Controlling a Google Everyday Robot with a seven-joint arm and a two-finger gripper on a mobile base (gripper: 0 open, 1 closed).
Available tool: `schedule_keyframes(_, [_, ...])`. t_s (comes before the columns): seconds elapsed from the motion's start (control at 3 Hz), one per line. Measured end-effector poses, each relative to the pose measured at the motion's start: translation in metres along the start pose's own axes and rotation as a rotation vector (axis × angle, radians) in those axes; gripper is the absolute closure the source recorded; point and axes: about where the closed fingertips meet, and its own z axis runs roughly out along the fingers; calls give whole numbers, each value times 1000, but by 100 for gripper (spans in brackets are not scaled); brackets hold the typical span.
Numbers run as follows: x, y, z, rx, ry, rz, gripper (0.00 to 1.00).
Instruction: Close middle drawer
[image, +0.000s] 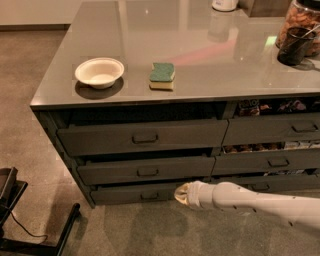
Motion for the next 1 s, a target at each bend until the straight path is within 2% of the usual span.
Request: schedule_keyframes(1.0, [1,2,1,-3,-1,2,12])
